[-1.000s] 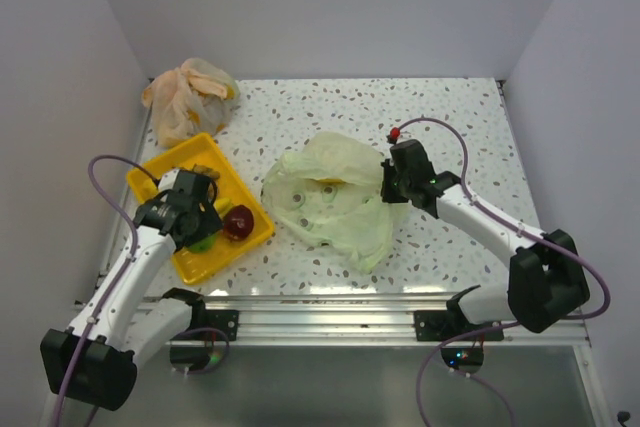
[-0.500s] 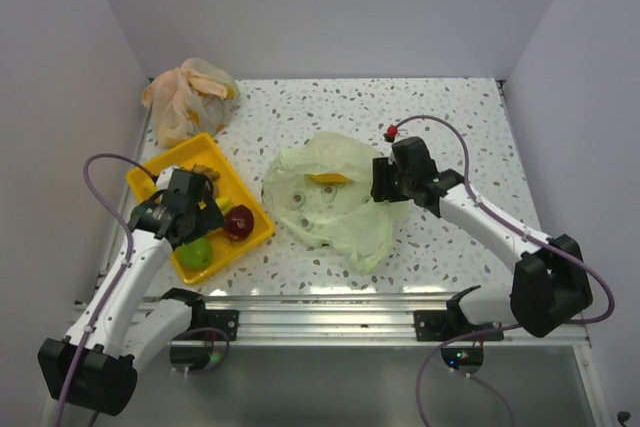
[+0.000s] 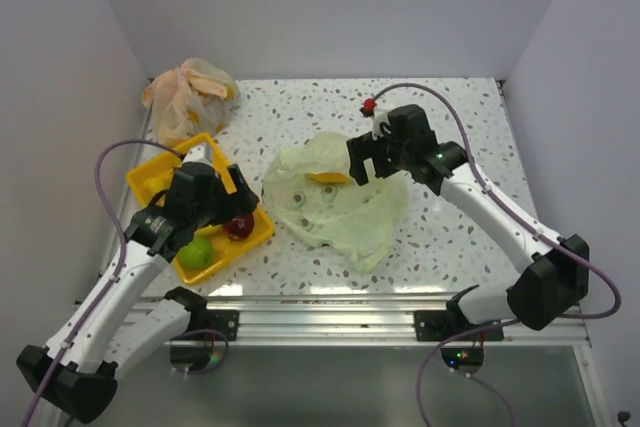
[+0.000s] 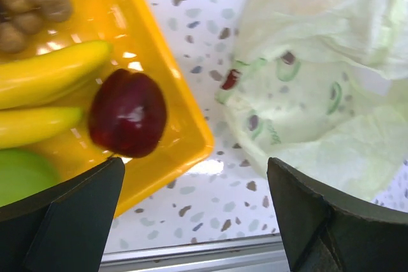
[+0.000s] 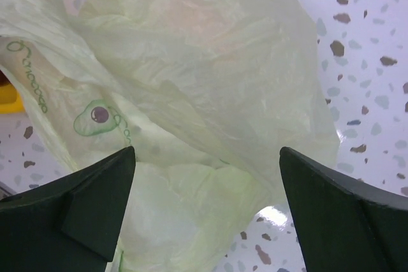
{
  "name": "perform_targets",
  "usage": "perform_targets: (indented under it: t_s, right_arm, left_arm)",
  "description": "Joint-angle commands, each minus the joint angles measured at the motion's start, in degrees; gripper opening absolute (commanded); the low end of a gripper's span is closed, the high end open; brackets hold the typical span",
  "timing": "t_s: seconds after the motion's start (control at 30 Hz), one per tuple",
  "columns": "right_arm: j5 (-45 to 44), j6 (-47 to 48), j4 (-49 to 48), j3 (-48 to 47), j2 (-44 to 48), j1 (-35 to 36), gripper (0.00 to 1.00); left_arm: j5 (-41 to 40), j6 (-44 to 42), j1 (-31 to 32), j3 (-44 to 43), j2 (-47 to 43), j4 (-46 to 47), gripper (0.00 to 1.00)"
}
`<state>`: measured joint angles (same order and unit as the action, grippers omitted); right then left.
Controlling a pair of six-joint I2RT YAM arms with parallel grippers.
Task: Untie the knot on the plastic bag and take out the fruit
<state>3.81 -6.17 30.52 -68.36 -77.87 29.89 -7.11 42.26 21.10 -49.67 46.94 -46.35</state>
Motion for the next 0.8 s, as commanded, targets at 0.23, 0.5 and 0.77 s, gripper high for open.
perform_targets:
  t_s: [0.23, 0.5, 0.77]
  right_arm:
    - [2.4, 18.5, 10.0, -16.4, -13.4, 1.3, 0.99]
    - [0.8, 23.5, 7.7, -18.2, -20.5, 1.2, 0.99]
    - [0.9, 22.1, 6.0, -20.3, -25.0, 1.3, 0.51]
  left_arm:
    - [-2.2, 5.2, 14.9, 0.0, 12.5, 21.0, 1.0]
    - [-4.9, 7.1, 21.0, 1.7, 22.1, 27.6, 1.0]
    - [-9.6, 9.6, 21.3, 5.9, 29.9, 32.7, 1.0]
